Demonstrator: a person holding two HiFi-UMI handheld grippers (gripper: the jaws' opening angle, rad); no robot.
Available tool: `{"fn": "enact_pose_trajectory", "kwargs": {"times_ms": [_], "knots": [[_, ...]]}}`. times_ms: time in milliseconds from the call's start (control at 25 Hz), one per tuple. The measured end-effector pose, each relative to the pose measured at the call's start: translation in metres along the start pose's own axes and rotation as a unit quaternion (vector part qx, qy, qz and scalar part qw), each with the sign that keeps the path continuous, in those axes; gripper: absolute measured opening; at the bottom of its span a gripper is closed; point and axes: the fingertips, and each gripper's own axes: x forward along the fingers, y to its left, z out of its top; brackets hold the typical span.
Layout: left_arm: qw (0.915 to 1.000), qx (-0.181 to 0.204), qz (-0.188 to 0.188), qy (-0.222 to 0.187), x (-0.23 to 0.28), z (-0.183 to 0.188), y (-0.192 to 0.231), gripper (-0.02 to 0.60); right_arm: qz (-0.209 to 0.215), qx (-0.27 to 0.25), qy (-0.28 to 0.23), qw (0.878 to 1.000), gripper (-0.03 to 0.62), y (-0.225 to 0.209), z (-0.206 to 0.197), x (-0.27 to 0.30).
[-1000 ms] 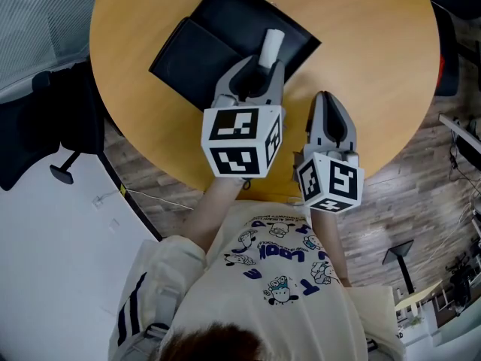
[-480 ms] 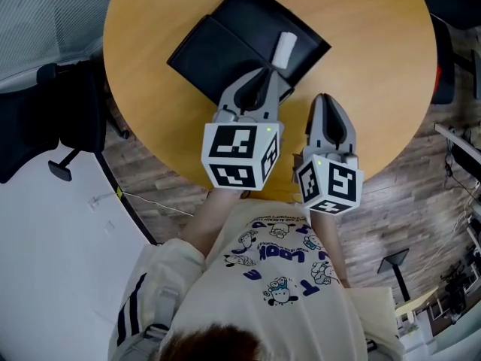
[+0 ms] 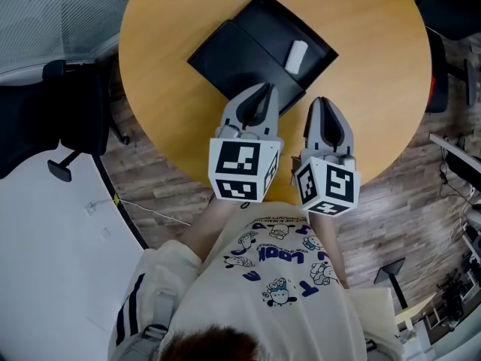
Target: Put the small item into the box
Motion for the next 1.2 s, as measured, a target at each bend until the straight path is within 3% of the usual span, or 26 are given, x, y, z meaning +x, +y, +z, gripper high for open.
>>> {"fn": "enact_pose_trajectory", "kwargs": {"times_ms": [680, 1200], "knots": [[0.9975, -0.035, 0.041, -0.044, -0.069, 0.004, 0.057, 0.029, 0.055, -0.041, -0.012, 0.998, 0.043, 0.087, 0.012, -0.002], [0.9946, -0.008, 0.056, -0.087, -0.114, 0.018, 0.077, 0.029, 0.077, -0.062, -0.036, 0.994, 0.043, 0.14, 0.023, -0.019]]}}
